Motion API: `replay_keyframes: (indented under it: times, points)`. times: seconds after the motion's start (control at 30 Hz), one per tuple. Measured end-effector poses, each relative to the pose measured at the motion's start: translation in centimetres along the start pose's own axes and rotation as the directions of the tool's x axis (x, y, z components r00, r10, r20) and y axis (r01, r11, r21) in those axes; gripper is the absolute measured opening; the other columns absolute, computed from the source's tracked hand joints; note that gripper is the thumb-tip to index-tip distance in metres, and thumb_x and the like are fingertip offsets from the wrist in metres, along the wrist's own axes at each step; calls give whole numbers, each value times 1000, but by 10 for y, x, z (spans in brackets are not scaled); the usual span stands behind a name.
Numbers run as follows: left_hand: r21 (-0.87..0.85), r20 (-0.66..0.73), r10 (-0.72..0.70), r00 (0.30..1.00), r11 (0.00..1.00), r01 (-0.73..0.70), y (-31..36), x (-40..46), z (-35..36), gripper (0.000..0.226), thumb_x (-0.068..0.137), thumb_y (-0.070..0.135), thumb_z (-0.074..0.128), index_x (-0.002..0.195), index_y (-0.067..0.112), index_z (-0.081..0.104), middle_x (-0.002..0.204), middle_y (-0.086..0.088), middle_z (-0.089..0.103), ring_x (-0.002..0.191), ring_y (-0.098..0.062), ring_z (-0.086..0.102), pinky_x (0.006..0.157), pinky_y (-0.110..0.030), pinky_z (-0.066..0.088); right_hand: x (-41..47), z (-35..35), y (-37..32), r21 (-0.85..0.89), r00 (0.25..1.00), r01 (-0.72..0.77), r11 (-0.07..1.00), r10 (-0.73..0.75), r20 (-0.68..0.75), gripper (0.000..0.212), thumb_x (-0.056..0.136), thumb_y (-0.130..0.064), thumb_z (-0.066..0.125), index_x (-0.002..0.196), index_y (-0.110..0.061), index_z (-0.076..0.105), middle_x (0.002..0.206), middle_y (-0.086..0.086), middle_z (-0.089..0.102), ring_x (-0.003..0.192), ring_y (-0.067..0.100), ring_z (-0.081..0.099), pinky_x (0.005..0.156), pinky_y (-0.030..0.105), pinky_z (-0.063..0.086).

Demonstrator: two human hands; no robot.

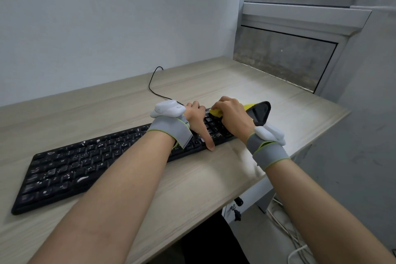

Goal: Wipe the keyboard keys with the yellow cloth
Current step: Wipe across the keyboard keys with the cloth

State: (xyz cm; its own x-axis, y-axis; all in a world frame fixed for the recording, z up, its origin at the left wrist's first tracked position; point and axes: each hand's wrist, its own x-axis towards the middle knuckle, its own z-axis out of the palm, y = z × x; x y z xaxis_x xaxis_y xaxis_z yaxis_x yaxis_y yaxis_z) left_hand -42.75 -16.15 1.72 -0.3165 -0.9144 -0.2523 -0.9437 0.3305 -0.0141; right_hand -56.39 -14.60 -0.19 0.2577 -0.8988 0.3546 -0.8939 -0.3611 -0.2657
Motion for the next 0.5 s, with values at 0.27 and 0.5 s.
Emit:
replay_keyframes:
  times: [0.27, 0.5]
  points:
    - [-29, 19, -16, 1000, 999, 17, -1, 0, 0, 123, 46, 73, 76, 144, 16, 27, 131, -1, 35, 126, -21, 33, 95, -33, 32, -24, 1, 10, 16, 999, 12, 1000, -12, -31, 49, 72, 18, 42, 111, -3, 64, 110, 17, 59, 96, 38, 57, 79, 42, 47]
    - [-8, 38, -6, 999, 1000, 7, -9, -11, -7, 133, 48, 71, 78, 148, 10, 15, 143, -6, 26, 136, -24, 22, 109, -38, 27, -17, 1, 6, -18, 1000, -20, 1000, 20, -6, 52, 73, 19, 42, 114, -5, 62, 113, 15, 58, 100, 36, 56, 81, 38, 43]
